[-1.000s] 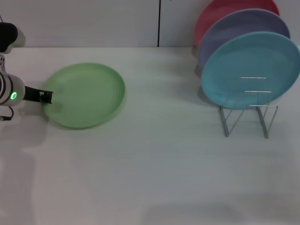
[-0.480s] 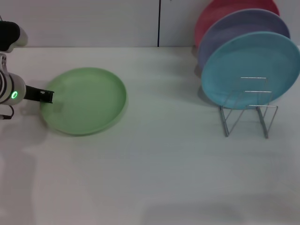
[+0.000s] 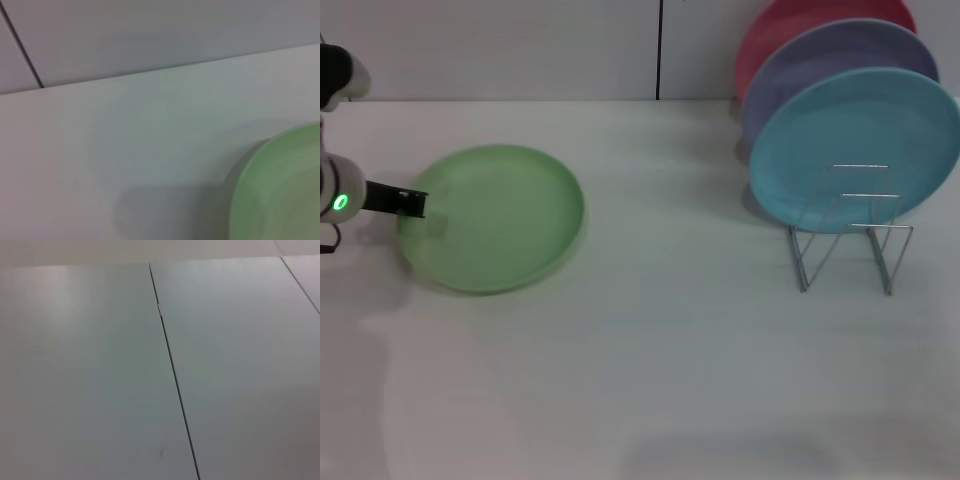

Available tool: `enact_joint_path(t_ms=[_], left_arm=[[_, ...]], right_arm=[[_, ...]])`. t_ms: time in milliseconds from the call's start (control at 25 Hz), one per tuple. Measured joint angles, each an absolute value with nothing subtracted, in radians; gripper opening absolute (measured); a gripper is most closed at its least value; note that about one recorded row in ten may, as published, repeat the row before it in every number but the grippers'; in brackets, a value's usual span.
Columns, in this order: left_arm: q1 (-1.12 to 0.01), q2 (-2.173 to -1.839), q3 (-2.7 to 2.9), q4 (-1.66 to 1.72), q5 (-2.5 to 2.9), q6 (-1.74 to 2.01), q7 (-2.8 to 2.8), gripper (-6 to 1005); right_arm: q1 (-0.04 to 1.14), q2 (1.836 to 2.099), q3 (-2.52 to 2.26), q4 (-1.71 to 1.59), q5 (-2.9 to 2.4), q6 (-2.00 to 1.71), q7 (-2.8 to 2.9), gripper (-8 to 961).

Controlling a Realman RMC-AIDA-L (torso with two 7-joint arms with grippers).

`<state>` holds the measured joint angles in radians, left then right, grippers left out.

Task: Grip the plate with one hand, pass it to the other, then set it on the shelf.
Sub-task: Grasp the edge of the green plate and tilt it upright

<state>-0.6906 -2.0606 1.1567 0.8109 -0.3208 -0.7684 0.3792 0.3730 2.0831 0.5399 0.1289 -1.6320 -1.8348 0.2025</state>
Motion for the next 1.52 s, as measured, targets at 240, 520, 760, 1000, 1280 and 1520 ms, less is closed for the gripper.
enact_joint_path(t_ms=[240, 520, 760, 1000, 1280, 1520], left_arm=[[-0.656, -2.054, 1.093, 0.833, -0.451, -0.789, 0.509, 84], [-0.642, -2.054, 0.963, 0.832, -0.586, -0.843, 0.688, 57], [-0.623, -2.039, 0.897, 0.825, -0.698, -0.885, 0.789, 39], [-0.603, -2.025, 0.85, 0.821, -0.789, -0.921, 0.857, 36], [-0.557, -2.009, 0.835, 0.819, -0.948, -0.947, 0.951, 36], [-0.504, -2.013, 0.834, 0.803, -1.169, -0.951, 1.124, 36]], right_arm=[[0.376, 2.083, 0.54, 0.129, -1.632, -1.835, 0.202, 728], [0.382, 2.083, 0.54, 0.129, -1.632, -1.828, 0.202, 728], [0.385, 2.083, 0.54, 0.131, -1.632, -1.826, 0.202, 729], [0.388, 2.083, 0.54, 0.132, -1.632, -1.82, 0.202, 729], [0.392, 2.083, 0.538, 0.141, -1.669, -1.819, 0.202, 728], [0.393, 2.083, 0.538, 0.147, -1.724, -1.825, 0.202, 728]])
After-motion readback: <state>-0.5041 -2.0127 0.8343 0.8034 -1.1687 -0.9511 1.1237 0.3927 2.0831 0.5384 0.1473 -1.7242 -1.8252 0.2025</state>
